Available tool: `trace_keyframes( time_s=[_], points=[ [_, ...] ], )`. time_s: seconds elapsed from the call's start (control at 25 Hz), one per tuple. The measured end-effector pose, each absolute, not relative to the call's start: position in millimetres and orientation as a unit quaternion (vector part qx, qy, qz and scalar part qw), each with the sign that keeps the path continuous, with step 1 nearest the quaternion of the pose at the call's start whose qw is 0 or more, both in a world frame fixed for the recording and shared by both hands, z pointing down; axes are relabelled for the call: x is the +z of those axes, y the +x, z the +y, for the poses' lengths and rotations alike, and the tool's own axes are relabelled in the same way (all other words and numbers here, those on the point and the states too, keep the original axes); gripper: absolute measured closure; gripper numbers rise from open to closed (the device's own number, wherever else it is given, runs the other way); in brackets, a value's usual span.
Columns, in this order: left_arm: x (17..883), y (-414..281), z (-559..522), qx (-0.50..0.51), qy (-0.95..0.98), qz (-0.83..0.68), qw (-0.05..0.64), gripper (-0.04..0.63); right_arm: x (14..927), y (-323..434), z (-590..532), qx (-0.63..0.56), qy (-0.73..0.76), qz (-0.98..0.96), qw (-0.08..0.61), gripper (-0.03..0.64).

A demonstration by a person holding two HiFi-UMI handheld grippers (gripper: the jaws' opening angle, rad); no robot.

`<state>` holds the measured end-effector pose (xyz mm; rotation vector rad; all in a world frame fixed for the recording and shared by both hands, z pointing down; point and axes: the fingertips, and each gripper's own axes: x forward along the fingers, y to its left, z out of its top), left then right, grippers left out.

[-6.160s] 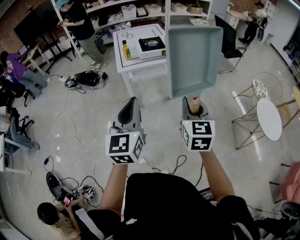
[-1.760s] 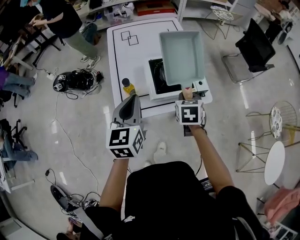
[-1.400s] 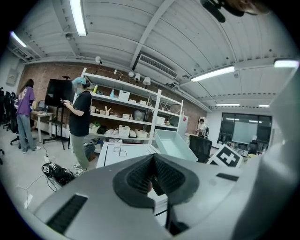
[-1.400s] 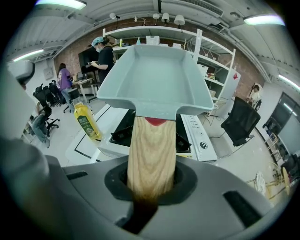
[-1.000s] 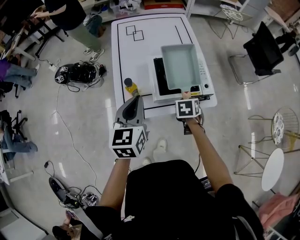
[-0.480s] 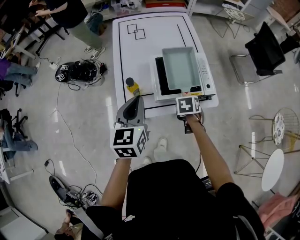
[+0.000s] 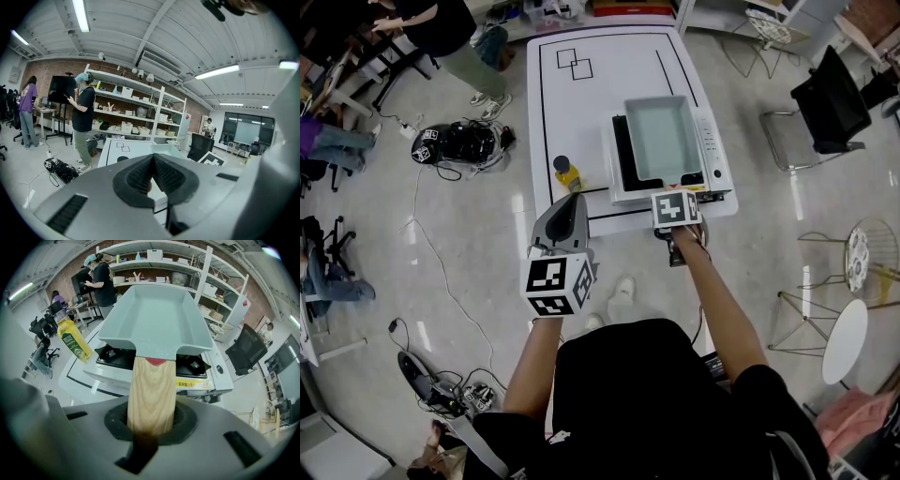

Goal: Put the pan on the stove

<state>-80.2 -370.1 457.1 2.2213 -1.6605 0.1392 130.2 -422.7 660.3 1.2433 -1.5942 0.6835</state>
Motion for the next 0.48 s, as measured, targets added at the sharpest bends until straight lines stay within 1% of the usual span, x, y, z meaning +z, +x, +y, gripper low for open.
trace_keyframes(
  time_s=[0.2, 0.32, 0.48],
  points=[
    [457.6, -79.6, -367.1, 0.048, 0.787, -0.587, 0.183, 0.586, 659.7, 129.9, -421.5, 0.285, 0.506, -0.652, 0.486, 0.573],
    [457.0, -78.8, -365.1, 0.047, 0.787, -0.587, 0.184, 0.586, 657.1, 127.4, -419.8, 0.295, 0.500, -0.660, 0.477, 0.572],
    [456.0, -78.3, -364.9, 0.046, 0.788, -0.586, 0.183, 0.586, 650.6, 126.5, -422.4, 0.297, 0.502, -0.663, 0.469, 0.552]
  ],
)
